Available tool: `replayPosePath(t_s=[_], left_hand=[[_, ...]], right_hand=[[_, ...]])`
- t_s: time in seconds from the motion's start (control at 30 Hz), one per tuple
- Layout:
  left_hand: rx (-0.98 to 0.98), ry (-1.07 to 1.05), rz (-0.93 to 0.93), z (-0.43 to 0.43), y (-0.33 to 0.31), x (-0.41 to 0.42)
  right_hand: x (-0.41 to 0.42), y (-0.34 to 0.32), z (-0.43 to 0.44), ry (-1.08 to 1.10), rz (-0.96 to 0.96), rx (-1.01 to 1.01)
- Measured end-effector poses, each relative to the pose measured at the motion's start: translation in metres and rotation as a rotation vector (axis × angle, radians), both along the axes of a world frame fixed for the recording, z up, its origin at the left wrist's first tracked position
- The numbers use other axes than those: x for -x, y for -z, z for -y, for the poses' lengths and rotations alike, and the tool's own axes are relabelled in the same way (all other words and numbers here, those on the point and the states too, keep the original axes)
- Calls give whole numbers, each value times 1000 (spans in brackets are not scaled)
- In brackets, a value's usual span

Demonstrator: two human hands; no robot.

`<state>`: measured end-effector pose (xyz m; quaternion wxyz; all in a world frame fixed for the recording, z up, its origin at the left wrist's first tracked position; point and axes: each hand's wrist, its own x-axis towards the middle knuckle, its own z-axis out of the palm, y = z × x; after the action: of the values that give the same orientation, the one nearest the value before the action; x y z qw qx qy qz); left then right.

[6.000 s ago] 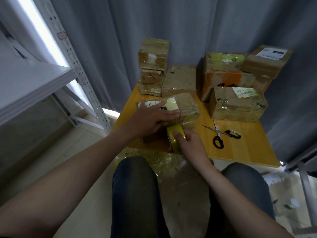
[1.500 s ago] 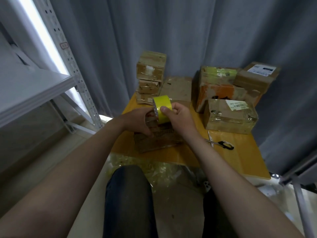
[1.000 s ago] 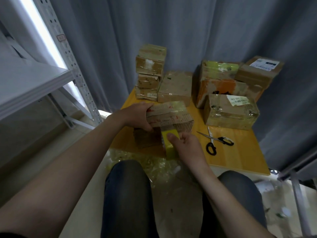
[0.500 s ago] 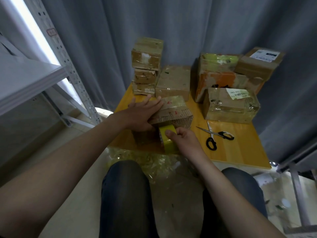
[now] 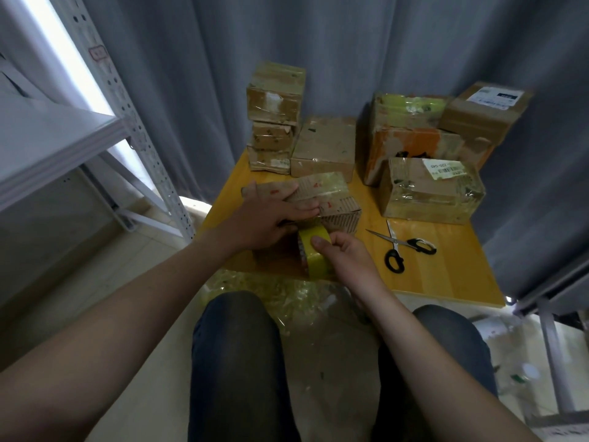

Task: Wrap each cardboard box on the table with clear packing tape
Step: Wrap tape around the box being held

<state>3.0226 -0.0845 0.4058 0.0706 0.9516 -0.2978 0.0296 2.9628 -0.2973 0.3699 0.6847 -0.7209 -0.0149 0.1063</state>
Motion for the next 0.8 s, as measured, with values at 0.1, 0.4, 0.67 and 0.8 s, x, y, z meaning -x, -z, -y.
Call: replayPosePath(t_s=[0.1, 0.4, 0.67, 0.8], left_hand=[[23, 44, 66, 0, 3, 5], [201, 80, -119, -16, -15, -12], [347, 143, -274, -23, -57, -27], [363, 31, -274, -29, -58, -46]], right_hand=[[2, 0, 2, 0, 26, 23], [16, -6, 1, -25, 230, -19], [4, -53, -7, -89, 407, -163], [-22, -72, -12, -103, 380, -70]])
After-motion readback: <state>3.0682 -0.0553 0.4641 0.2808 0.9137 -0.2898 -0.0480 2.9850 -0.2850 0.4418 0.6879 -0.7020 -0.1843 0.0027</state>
